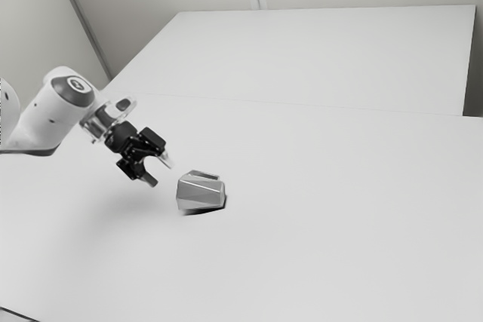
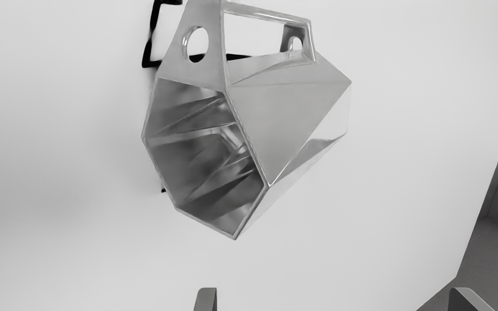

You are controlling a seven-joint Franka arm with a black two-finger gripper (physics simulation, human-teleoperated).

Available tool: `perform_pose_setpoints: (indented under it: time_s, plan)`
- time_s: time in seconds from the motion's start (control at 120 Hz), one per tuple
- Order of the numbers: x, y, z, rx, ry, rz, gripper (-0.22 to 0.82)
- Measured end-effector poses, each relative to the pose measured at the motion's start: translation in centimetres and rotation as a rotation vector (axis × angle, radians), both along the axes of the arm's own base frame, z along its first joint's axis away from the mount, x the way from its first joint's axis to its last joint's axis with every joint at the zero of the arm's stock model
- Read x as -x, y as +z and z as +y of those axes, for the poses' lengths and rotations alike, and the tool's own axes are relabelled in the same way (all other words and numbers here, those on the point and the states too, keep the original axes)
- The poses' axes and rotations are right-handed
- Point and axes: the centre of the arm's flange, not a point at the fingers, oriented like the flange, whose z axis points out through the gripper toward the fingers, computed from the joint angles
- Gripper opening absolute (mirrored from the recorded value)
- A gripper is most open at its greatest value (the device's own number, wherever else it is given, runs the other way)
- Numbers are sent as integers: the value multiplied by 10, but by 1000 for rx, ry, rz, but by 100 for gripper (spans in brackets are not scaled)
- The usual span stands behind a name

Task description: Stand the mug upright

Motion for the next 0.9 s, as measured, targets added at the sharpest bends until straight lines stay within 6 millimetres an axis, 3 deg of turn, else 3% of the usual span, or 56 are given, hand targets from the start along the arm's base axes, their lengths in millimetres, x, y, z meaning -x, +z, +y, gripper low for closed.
perform_pose_setpoints:
  time_s: [0.317, 0.767, 0.9]
  plan:
    - [-19, -32, 0, 8, 36, -16, 58]
    - [-31, -56, -41, 54, 12, -20, 57]
    - [-33, -54, -49, 67, 8, -30, 46]
